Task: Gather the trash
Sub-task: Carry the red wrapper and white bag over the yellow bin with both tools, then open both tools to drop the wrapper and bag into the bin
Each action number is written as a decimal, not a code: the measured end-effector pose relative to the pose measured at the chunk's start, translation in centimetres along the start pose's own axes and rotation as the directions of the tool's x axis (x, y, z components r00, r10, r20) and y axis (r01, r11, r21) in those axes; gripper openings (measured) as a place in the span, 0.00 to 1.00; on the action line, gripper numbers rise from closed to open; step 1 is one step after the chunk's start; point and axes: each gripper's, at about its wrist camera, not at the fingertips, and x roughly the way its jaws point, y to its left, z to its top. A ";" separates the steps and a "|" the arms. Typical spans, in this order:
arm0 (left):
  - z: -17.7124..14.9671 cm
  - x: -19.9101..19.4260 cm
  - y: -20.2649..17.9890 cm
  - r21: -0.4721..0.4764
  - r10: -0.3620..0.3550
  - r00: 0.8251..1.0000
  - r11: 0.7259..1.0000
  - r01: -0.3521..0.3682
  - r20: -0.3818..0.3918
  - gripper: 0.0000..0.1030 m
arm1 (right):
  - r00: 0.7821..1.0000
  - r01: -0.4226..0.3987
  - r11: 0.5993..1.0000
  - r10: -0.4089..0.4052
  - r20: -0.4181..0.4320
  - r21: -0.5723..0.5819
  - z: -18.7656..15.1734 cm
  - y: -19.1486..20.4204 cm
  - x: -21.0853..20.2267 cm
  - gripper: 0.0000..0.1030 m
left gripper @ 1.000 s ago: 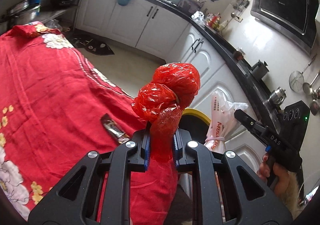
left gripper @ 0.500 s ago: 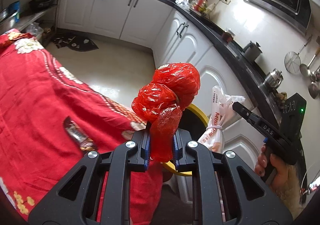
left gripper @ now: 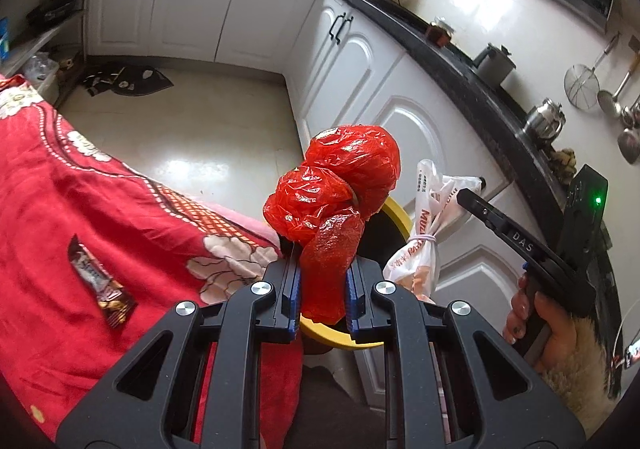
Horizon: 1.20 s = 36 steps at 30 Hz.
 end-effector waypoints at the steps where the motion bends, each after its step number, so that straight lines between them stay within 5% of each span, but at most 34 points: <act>1: 0.0 0.3 -0.2 0.004 0.000 1.000 1.000 0.000 -0.005 0.11 | 1.000 0.011 1.000 -0.011 -0.001 -0.002 -0.1 -0.2 0.1 0.12; 23: -1.2 6.1 -1.5 0.016 0.009 0.993 1.000 -0.007 -0.117 0.13 | 0.992 0.094 0.996 -0.094 -0.079 -0.005 -2.1 -1.5 3.2 0.20; 25: -1.2 6.2 -1.4 0.016 0.016 0.993 1.000 -0.014 -0.119 0.17 | 0.992 0.096 0.995 -0.095 -0.083 0.002 -2.1 -1.6 3.3 0.24; 36: -1.0 4.5 -0.5 0.007 0.069 0.995 0.998 -0.068 -0.078 0.76 | 0.994 0.080 0.997 -0.080 -0.075 0.005 -2.3 -1.2 2.5 0.35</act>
